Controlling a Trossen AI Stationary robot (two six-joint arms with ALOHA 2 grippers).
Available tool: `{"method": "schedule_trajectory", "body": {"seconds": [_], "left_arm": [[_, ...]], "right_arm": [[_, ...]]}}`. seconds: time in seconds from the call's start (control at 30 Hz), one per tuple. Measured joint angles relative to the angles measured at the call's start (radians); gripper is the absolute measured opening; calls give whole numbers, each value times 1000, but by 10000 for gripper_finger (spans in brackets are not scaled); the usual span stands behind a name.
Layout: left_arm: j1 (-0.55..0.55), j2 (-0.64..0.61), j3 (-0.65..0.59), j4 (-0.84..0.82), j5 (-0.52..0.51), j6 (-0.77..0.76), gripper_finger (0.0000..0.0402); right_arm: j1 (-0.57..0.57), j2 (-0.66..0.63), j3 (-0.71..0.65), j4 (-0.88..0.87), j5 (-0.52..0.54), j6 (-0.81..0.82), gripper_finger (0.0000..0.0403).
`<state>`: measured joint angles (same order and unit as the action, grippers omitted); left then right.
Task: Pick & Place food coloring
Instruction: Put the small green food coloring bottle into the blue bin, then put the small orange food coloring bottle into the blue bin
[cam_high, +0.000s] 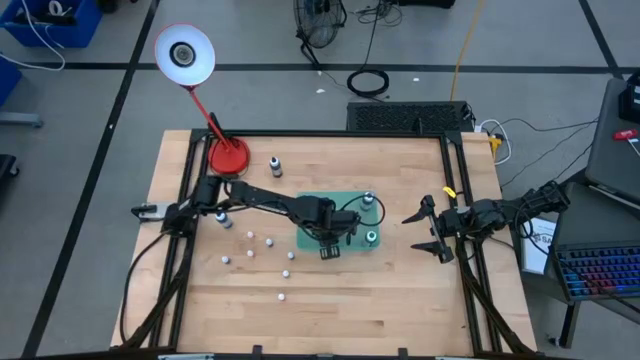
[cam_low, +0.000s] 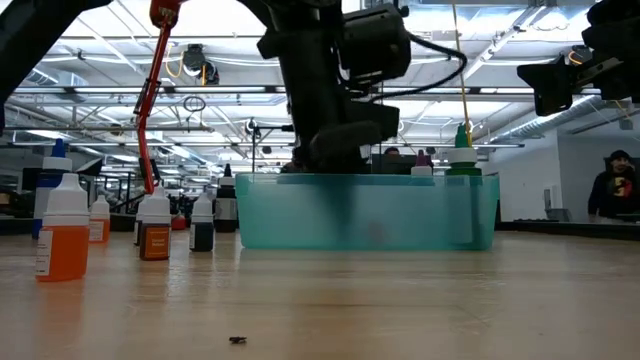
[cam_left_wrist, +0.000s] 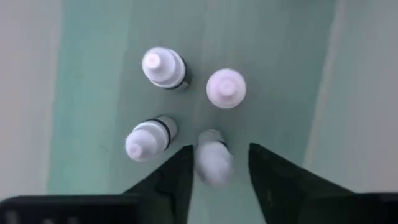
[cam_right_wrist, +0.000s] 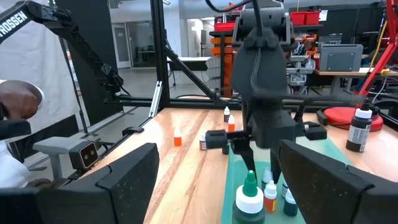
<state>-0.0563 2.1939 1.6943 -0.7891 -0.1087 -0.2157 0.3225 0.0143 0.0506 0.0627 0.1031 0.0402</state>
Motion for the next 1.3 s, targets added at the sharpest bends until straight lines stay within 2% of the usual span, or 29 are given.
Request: {"method": "schedule_trajectory", "body": {"seconds": [0.17,0.4,0.53,0.7,0.87,0.93,1.07,1.3], "left_arm": [[0,-47,-1,-15,15,0,224],[-4,-185,0,-68,13,-23,269],[-22,-280,1,-159,4,-41,280],[-85,-359,0,-369,1,-89,277],[-175,-396,-19,-501,-111,-150,264],[-206,-413,-56,-500,-147,-172,257],[-235,-470,-188,-473,-147,-220,245],[-210,-592,-454,-415,-137,-394,235]], "right_arm": [[0,0,0,0,0,0,314],[0,6,0,0,0,0,313],[0,10,0,0,0,0,315],[0,14,0,0,0,0,313],[0,19,0,0,0,0,315],[0,20,0,0,0,0,315],[0,20,0,0,0,0,314],[0,20,0,0,0,0,313]]}}
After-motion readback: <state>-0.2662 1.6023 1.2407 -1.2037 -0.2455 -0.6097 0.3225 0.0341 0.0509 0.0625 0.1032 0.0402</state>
